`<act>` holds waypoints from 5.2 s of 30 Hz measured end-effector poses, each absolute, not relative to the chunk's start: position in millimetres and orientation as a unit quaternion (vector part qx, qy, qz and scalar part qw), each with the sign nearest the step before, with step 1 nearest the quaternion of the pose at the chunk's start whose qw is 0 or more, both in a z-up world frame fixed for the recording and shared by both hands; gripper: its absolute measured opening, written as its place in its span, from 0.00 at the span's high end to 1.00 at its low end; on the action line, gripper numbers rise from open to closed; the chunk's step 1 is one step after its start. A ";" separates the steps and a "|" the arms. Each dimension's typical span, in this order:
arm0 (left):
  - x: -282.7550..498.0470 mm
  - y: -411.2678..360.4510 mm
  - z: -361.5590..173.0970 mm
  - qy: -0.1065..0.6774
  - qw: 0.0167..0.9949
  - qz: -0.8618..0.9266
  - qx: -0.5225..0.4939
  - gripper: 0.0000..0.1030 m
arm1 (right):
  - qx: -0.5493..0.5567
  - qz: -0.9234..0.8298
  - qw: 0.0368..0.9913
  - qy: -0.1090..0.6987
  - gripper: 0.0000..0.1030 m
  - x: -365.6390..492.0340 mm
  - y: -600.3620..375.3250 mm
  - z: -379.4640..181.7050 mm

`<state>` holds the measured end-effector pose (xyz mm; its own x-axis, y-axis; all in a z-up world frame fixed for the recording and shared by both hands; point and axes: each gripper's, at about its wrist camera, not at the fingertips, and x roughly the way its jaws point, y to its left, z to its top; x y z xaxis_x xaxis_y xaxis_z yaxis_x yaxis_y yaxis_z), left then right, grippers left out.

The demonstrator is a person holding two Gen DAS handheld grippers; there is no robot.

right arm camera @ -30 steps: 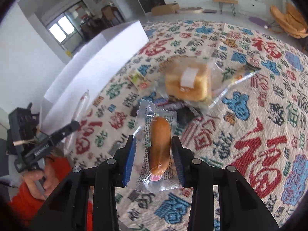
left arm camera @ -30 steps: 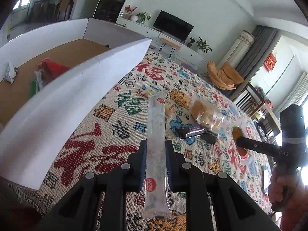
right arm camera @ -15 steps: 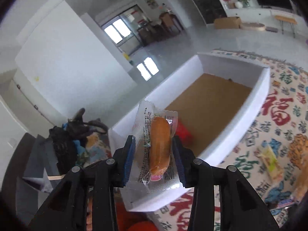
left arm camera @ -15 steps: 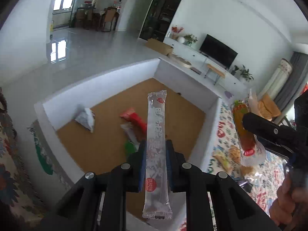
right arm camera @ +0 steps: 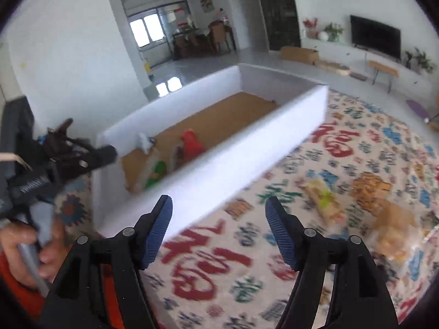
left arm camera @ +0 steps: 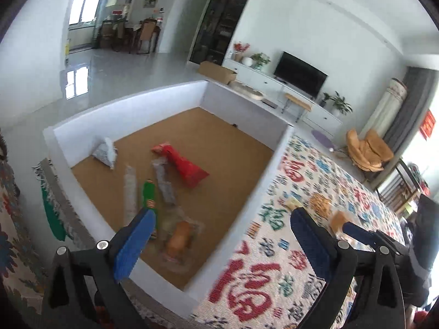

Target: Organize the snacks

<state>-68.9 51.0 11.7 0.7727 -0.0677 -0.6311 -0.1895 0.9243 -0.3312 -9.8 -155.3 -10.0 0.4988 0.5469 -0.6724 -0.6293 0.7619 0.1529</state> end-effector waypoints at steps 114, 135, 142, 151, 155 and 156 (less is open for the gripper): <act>-24.0 -137.9 -114.7 0.478 0.878 -0.024 0.007 0.00 | -0.014 0.014 0.898 0.441 0.16 -24.7 -409.5 -115.8; -24.0 -137.7 -114.6 0.477 0.878 -0.024 0.008 0.00 | -0.014 0.014 0.898 0.440 0.16 -24.9 -409.6 -115.8; -24.0 -137.6 -114.6 0.478 0.878 -0.025 0.007 0.00 | -0.014 0.014 0.898 0.440 0.16 -24.8 -409.7 -115.8; -24.4 -137.8 -115.0 0.481 0.876 -0.027 0.004 0.00 | -0.013 0.014 0.898 0.441 0.16 -24.7 -409.7 -115.8; -25.0 -136.9 -114.3 0.483 0.875 -0.029 0.004 0.00 | -0.010 0.019 0.897 0.441 0.16 -23.9 -410.7 -114.7; -25.2 -136.9 -114.3 0.483 0.875 -0.029 0.004 0.00 | -0.007 0.022 0.897 0.440 0.16 -23.2 -410.3 -112.3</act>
<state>-25.2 -136.9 -114.3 0.5326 -0.0464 -0.8451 0.0539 0.9983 -0.0209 -23.2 -410.3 -112.3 0.6111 0.0334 -0.7909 -0.0451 0.9990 0.0074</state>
